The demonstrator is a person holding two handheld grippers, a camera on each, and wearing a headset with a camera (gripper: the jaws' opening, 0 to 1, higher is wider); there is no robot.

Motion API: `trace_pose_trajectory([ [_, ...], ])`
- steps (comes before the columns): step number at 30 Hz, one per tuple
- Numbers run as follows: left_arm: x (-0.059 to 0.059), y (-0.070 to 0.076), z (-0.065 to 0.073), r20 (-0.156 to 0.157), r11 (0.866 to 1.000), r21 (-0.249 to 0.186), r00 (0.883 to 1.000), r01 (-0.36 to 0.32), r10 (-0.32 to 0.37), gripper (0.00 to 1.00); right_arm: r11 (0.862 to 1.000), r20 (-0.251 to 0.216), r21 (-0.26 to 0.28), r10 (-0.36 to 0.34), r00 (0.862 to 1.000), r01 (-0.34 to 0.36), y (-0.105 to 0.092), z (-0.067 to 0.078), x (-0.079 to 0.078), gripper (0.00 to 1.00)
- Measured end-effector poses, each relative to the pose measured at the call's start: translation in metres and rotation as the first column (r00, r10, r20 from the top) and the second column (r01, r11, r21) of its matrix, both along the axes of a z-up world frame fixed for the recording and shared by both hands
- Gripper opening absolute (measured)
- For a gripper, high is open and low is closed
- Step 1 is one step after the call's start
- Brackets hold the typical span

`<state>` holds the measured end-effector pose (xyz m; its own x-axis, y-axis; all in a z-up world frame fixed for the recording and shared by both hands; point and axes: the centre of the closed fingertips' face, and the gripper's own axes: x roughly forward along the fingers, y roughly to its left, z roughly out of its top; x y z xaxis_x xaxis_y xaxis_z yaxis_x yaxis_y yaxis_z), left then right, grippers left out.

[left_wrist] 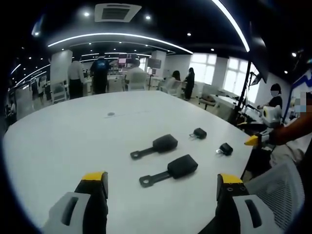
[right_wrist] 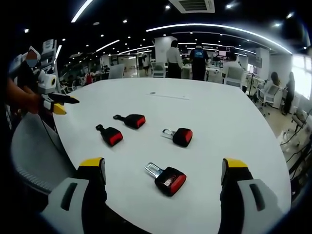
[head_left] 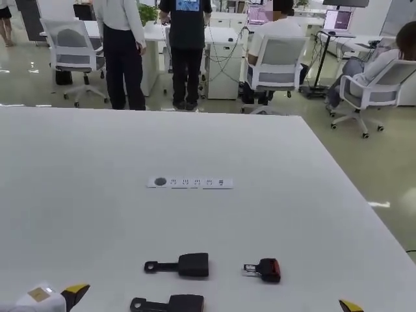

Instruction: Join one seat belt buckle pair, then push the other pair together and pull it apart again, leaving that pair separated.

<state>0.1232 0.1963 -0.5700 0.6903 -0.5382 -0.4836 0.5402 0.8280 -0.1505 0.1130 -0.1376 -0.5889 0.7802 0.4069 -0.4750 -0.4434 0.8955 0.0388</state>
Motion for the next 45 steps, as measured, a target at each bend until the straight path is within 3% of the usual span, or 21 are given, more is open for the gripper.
trace_pose_trajectory([
  [7, 0.001, 0.001, -0.009, -0.010, 1.000, 0.006, 1.000, 0.010, -0.010, 0.95, 0.998, -0.023, -0.031, 0.047, 0.999, -0.047, -0.002, -0.008, -0.004, 0.98],
  [10, -0.002, -0.004, -0.005, -0.016, 1.000, 0.009, 1.000, 0.017, -0.017, 0.95, 0.997, -0.027, -0.039, 0.062, 0.998, -0.063, -0.002, -0.008, -0.005, 0.98],
  [14, 0.004, 0.001, -0.016, -0.022, 1.000, 0.011, 0.999, 0.025, -0.025, 0.95, 0.997, -0.035, -0.035, 0.068, 0.997, -0.069, -0.002, -0.011, -0.002, 0.97],
  [16, 0.000, -0.009, -0.008, -0.025, 0.999, 0.017, 0.999, 0.036, -0.036, 0.95, 0.997, -0.034, -0.034, 0.073, 0.997, -0.074, 0.000, -0.008, -0.002, 0.97],
  [27, 0.011, -0.019, -0.017, -0.031, 0.993, 0.042, 0.993, 0.114, -0.112, 0.94, 0.991, -0.054, -0.052, 0.124, 0.991, -0.126, 0.004, -0.011, 0.003, 0.96],
  [40, 0.019, -0.042, -0.015, -0.048, 0.978, 0.061, 0.980, 0.197, -0.195, 0.90, 0.984, -0.094, -0.057, 0.163, 0.982, -0.169, 0.001, -0.025, 0.011, 0.94],
  [45, 0.024, -0.044, -0.026, -0.064, 0.972, 0.071, 0.973, 0.226, -0.221, 0.89, 0.977, -0.115, -0.064, 0.194, 0.974, -0.202, 0.004, -0.028, 0.014, 0.93],
])
